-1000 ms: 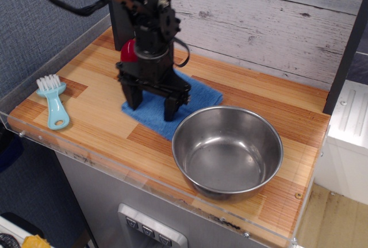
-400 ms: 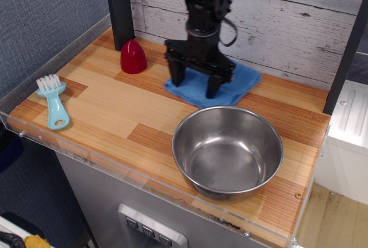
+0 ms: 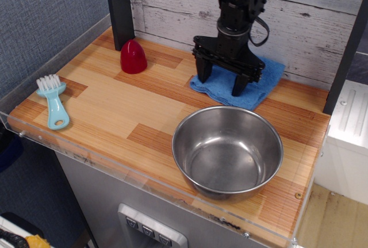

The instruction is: Move the blue cloth and place it at the corner of the table.

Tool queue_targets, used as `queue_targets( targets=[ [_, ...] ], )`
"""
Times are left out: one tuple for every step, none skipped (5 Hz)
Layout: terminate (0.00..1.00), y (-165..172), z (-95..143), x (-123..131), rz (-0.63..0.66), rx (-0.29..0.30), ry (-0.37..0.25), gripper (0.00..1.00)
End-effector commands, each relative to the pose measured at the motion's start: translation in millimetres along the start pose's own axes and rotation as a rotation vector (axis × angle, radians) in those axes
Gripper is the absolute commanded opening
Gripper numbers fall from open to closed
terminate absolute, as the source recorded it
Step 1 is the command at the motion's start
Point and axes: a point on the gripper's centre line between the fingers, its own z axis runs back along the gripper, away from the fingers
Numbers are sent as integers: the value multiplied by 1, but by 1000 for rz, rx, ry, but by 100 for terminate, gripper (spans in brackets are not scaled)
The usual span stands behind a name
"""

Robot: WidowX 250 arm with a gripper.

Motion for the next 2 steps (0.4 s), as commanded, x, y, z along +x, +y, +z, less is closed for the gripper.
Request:
queue_targets(
  targets=[
    [0,-6,12,-11,-21,1,8,100],
    [0,0,25,-10,3,-28,-1,100]
  ],
)
